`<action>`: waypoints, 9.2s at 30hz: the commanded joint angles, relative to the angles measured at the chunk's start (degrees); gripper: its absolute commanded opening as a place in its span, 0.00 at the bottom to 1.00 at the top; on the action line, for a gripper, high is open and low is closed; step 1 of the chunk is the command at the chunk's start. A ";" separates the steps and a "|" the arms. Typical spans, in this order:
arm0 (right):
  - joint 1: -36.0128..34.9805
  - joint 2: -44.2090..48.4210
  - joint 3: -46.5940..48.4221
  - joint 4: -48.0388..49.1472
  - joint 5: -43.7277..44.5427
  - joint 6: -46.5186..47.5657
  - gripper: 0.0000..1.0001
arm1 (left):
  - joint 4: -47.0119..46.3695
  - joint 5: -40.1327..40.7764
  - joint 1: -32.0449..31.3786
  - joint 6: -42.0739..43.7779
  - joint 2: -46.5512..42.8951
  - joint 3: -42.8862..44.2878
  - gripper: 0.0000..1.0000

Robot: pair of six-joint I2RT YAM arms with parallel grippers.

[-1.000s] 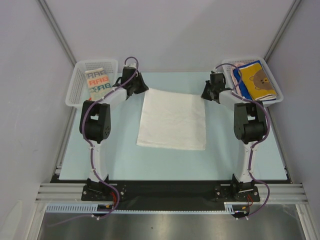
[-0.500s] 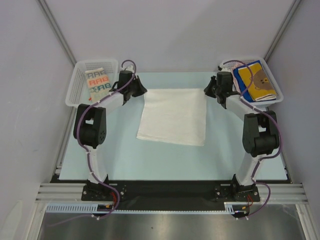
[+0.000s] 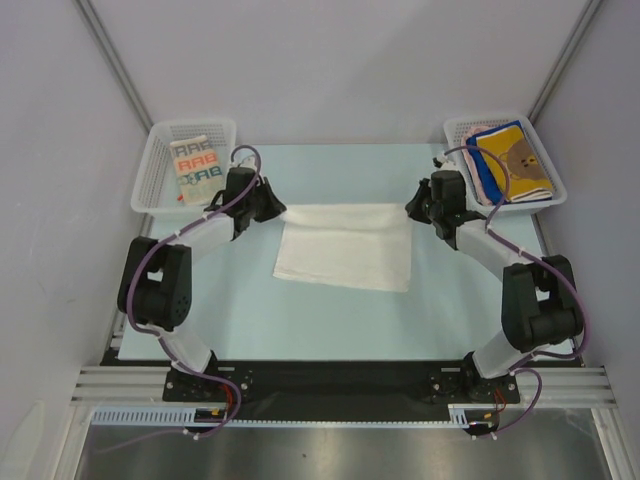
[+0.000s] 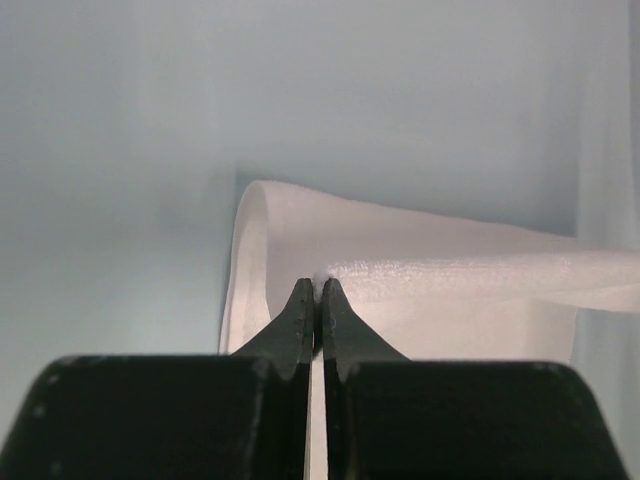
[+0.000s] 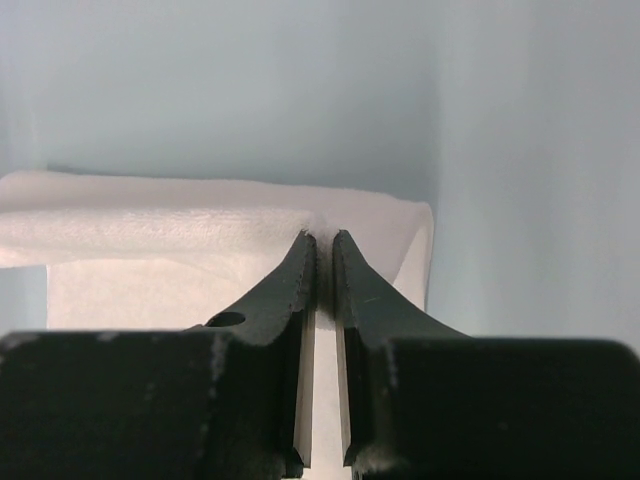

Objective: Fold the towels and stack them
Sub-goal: Fold the towel, then smooth out wrinkles on the folded towel

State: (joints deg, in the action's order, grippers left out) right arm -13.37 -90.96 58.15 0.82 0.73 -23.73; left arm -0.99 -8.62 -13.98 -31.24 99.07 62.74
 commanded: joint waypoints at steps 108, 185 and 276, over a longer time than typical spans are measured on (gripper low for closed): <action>-3.69 13.70 -23.26 -8.90 0.06 -11.17 0.40 | 12.69 9.06 -8.35 -12.61 -12.32 -15.36 0.54; -8.25 23.72 -19.65 -18.93 -1.08 -12.13 0.00 | 13.48 10.03 -5.27 -9.27 -19.97 -17.47 0.00; -11.33 11.25 -16.22 -2.60 -14.62 -18.02 0.25 | 1.37 -12.72 -7.73 -7.51 -11.72 -16.15 0.36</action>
State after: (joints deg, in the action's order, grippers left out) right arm -24.75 -77.58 43.29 -10.63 -8.25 -39.51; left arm 7.20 -13.72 -21.39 -37.28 83.85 47.99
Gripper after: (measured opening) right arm 0.253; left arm 0.361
